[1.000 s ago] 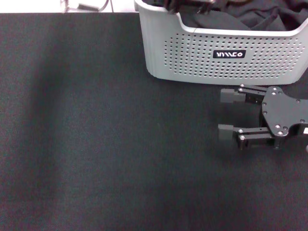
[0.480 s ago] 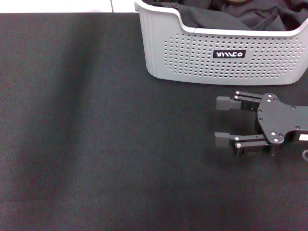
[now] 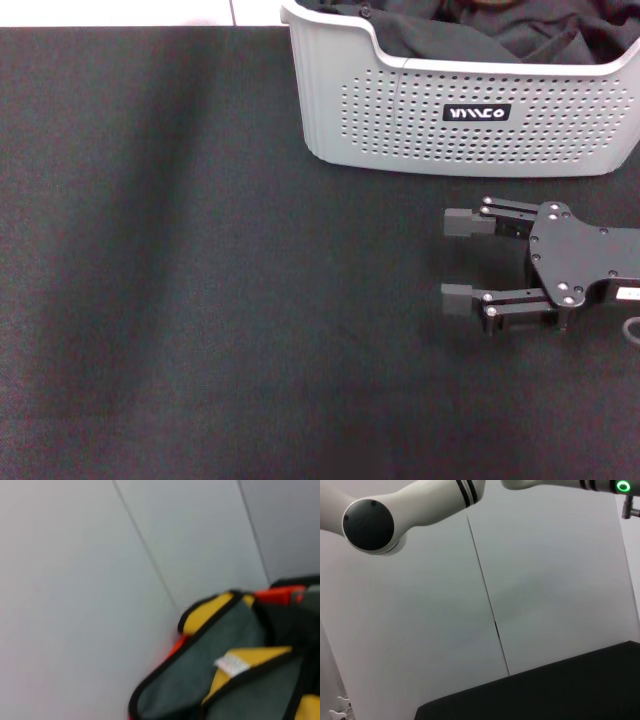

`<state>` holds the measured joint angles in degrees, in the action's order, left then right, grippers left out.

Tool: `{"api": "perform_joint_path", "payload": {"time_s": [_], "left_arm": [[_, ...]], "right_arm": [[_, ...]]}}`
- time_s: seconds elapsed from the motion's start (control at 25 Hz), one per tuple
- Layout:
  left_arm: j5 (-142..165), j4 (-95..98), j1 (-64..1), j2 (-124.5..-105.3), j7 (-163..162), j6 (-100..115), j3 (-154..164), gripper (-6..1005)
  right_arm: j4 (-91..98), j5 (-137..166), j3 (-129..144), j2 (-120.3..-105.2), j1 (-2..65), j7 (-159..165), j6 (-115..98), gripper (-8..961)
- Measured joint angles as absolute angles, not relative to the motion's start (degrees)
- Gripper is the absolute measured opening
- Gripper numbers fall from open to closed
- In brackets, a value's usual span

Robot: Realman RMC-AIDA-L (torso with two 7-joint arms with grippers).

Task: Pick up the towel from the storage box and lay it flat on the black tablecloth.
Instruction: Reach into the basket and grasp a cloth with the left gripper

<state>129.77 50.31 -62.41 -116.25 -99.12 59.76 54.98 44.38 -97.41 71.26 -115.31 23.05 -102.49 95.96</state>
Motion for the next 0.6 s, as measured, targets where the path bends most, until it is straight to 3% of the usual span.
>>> {"api": "perform_joint_path", "payload": {"time_s": [0.44,0.6], "left_arm": [[141.31,49.49,-62.45,-119.38,-99.21,54.63,55.62,582],[142.13,49.32,-62.28,-119.59,-99.23,53.43,56.00,579]], "right_arm": [[44.30,-97.45,71.28,-115.31,22.90,-102.56,95.98,856],[44.29,-97.51,71.28,-115.31,22.94,-102.57,95.98,856]]}}
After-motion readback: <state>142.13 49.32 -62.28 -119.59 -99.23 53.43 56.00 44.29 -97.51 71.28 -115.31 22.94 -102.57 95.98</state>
